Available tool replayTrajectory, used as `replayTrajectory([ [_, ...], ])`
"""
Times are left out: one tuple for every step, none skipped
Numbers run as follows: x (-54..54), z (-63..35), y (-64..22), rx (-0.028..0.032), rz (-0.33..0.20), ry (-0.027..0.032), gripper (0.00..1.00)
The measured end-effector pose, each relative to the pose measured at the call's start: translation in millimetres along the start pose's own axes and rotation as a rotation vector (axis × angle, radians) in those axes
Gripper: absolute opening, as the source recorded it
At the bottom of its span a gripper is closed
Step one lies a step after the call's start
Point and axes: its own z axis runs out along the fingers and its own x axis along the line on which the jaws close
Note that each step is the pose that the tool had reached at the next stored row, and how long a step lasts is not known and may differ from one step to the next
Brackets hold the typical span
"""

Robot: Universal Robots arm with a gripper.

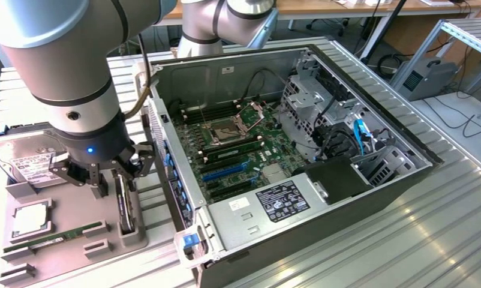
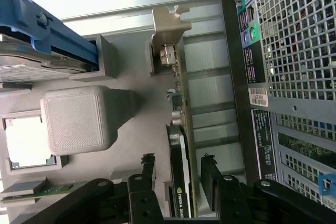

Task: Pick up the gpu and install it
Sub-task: 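Pick up the gpu and move the gpu toward the slot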

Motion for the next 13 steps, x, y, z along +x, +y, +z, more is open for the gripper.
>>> replayTrajectory([
  [0.2,0.3,1.1,0.0,0.0,0.0,0.48],
  [0.4,0.5,2.5,0.0,0.0,0.0,0.48],
  [0.6,0.8,3.8,-0.0001,0.0,-0.0001,0.48],
  [0.8,1.1,5.0,-0.0001,0.0,-0.0001,0.48],
  [1.0,1.4,5.9,-0.0001,0.0,0.0,0.48],
  [1.0,2.0,6.2,-0.0002,0.0,-0.0001,0.48],
  [1.0,2.9,6.3,-0.0002,0.0,-0.0002,0.48],
  [1.0,3.6,6.4,0.0003,0.0,-0.0001,0.48],
  [1.1,4.4,6.4,0.0006,0.0,-0.0001,0.48],
  [1.1,5.3,6.4,0.0009,0.0,-0.0002,0.48],
  [1.2,6.3,6.4,0.001,0.0,-0.0002,0.48],
  [1.1,7.0,6.5,0.0011,0.0,-0.0002,0.48],
  [0.9,7.6,6.7,0.0018,0.0,-0.0002,0.48],
])
